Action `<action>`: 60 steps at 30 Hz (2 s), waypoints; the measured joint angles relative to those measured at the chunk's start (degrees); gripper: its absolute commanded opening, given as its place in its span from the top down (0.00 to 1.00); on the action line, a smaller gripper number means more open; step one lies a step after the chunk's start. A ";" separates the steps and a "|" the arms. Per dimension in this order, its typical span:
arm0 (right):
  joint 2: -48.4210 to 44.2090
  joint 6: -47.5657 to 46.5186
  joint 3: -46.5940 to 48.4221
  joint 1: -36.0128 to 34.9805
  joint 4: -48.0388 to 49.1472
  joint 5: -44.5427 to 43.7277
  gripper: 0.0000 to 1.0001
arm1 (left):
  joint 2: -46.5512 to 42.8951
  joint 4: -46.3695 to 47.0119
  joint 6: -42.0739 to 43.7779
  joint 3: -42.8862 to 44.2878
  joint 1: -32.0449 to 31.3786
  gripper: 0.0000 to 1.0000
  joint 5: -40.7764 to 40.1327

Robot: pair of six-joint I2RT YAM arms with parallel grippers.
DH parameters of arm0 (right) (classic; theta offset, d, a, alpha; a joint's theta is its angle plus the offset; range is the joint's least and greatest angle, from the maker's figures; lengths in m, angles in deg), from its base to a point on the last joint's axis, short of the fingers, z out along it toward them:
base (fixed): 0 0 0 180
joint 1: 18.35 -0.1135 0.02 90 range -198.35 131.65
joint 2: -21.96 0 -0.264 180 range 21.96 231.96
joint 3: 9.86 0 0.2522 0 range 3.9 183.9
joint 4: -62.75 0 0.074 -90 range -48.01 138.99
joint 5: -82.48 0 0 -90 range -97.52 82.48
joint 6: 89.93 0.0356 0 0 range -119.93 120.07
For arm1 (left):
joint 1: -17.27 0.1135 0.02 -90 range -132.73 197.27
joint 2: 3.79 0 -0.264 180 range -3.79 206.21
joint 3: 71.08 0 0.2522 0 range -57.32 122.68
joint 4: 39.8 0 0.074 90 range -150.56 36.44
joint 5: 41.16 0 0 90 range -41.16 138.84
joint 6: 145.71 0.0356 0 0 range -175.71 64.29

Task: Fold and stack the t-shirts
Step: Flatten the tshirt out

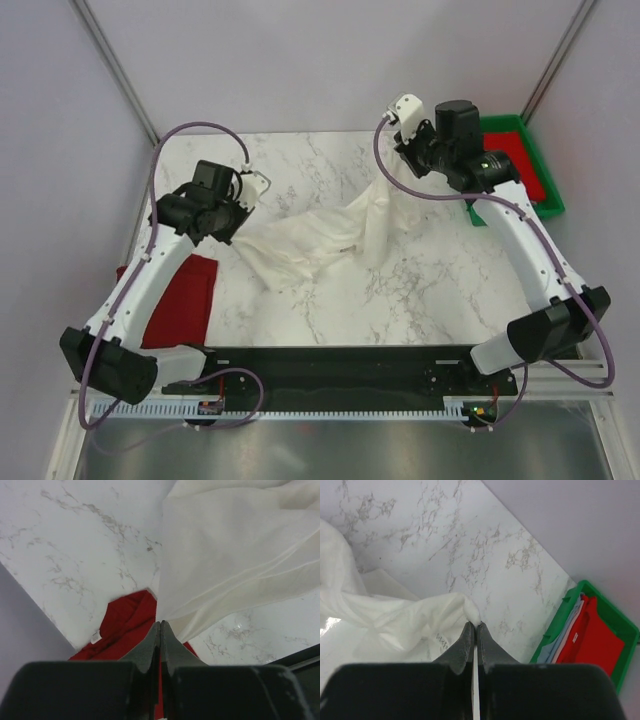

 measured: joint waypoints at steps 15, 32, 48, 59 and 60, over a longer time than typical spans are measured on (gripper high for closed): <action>39.04 -7.34 17.38 7.17 0.46 -1.27 0.54 | 36.09 12.55 1.20 11.23 6.64 0.91 -0.31; 27.69 -56.59 19.39 -13.31 -31.54 15.06 0.40 | 34.93 13.68 -0.48 6.56 7.96 0.84 0.63; 31.06 -68.83 5.51 -23.17 -37.57 9.29 0.42 | 32.39 11.82 -3.15 3.78 12.33 0.93 9.01; 37.35 -70.03 4.76 -23.02 -37.77 5.11 0.51 | 32.39 11.82 -4.00 3.56 12.37 0.93 9.46; 37.81 -70.03 4.76 -23.02 -37.77 4.96 0.52 | 32.39 11.82 -4.02 3.56 12.37 0.93 9.46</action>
